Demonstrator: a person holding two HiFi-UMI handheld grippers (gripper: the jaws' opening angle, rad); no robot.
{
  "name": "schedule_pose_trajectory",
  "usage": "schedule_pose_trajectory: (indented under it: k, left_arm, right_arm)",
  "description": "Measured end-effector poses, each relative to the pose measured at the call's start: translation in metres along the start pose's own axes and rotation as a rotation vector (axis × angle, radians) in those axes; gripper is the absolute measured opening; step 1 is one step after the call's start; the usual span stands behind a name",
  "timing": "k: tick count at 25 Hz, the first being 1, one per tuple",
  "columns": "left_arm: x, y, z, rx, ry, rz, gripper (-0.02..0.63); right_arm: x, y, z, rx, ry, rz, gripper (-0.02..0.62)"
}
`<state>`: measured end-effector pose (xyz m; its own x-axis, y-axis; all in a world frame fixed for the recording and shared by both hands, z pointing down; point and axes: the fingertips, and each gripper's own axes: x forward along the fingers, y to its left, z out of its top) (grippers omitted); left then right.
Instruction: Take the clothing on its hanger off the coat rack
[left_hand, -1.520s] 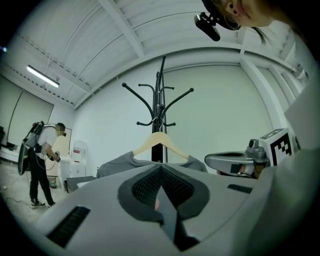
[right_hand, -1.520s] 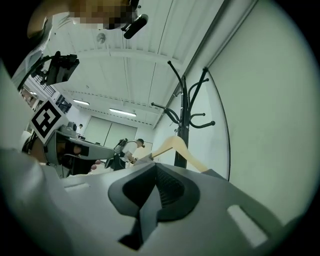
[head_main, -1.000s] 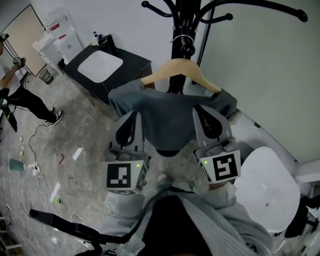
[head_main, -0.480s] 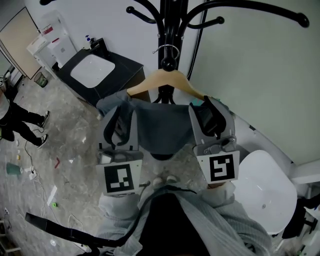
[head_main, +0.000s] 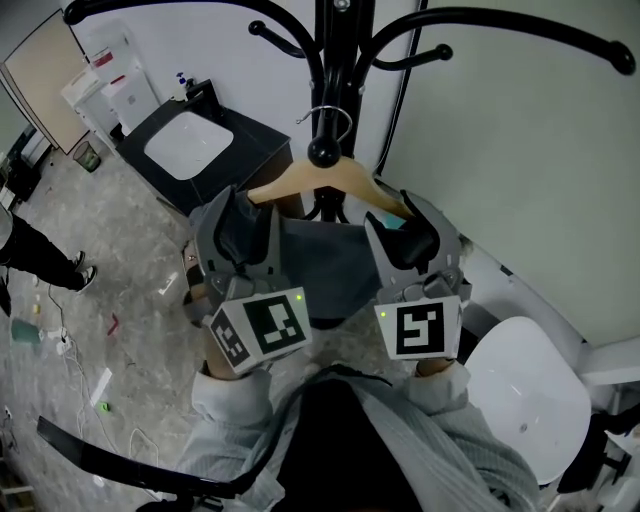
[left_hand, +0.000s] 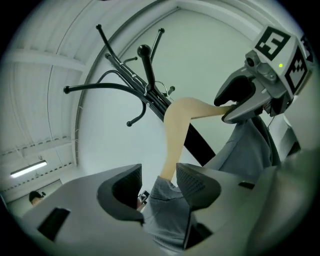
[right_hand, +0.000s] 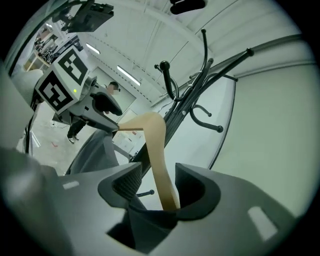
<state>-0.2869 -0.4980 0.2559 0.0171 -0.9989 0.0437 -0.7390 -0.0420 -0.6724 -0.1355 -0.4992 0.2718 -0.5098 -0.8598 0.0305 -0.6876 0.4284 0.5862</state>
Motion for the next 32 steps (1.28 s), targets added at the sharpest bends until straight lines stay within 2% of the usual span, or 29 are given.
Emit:
schedule_pose_trajectory:
  k: [6, 10, 11, 13, 15, 24, 32]
  left_arm:
    - [0.015, -0.007, -0.002, 0.104, 0.041, 0.010, 0.198]
    - [0.021, -0.009, -0.003, 0.137, 0.041, 0.030, 0.196]
    - [0.022, -0.010, -0.003, 0.142, 0.045, 0.027, 0.189]
    - [0.022, -0.011, -0.003, 0.154, 0.048, 0.031, 0.129]
    - [0.020, -0.013, -0.003, 0.159, 0.048, 0.042, 0.121]
    - [0.006, -0.012, -0.003, 0.158, 0.062, 0.065, 0.121]
    - [-0.019, 0.009, 0.036, 0.173, -0.013, 0.119, 0.121]
  right_arm:
    - [0.006, -0.002, -0.003, -0.069, 0.037, -0.012, 0.175]
    - [0.012, -0.004, -0.009, -0.125, 0.066, -0.030, 0.170]
    - [0.014, -0.006, -0.010, -0.136, 0.069, -0.033, 0.167]
    - [0.015, -0.008, -0.011, -0.150, 0.073, -0.042, 0.156]
    - [0.016, -0.010, -0.012, -0.162, 0.071, -0.051, 0.118]
    - [0.013, -0.006, -0.010, -0.224, 0.052, -0.061, 0.106]
    - [-0.010, -0.030, 0.026, -0.257, -0.025, -0.143, 0.104]
